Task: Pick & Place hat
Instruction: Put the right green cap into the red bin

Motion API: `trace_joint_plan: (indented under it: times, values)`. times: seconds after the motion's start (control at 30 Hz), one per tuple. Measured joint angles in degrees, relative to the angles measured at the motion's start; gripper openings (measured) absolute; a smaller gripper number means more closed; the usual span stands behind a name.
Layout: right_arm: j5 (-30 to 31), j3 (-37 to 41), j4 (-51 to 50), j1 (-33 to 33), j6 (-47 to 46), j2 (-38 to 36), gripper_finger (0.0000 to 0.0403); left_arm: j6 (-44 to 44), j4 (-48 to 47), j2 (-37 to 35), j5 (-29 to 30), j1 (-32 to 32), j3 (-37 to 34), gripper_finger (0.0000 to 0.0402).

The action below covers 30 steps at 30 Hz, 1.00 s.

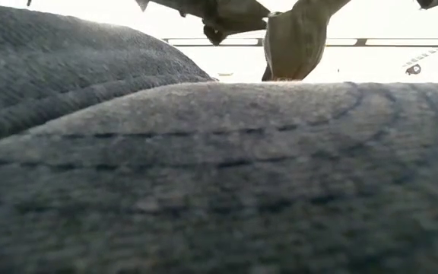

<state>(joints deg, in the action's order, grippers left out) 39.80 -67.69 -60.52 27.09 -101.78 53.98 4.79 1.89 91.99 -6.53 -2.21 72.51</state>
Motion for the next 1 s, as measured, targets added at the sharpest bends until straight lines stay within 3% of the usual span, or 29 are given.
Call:
trace_joint_plan:
  times: [0.43,0.57,0.83,1.0]
  values:
    - [0.53,5.45,11.37,-0.70,3.81,0.19,0.0013,4.24,-1.89,10.86,0.06,0.51,10.04,0.0151]
    - [0.84,7.28,11.25,-0.66,3.83,-0.25,0.0013,7.13,-2.90,10.59,0.48,0.43,12.30,0.0151]
    - [6.10,9.32,11.07,-1.53,15.01,-0.88,0.0013,8.17,-13.48,7.96,4.58,0.50,12.41,0.0151]
    - [7.01,9.99,10.93,-3.80,21.45,-0.79,0.0013,6.08,-14.52,6.40,8.25,0.49,12.41,0.0151]
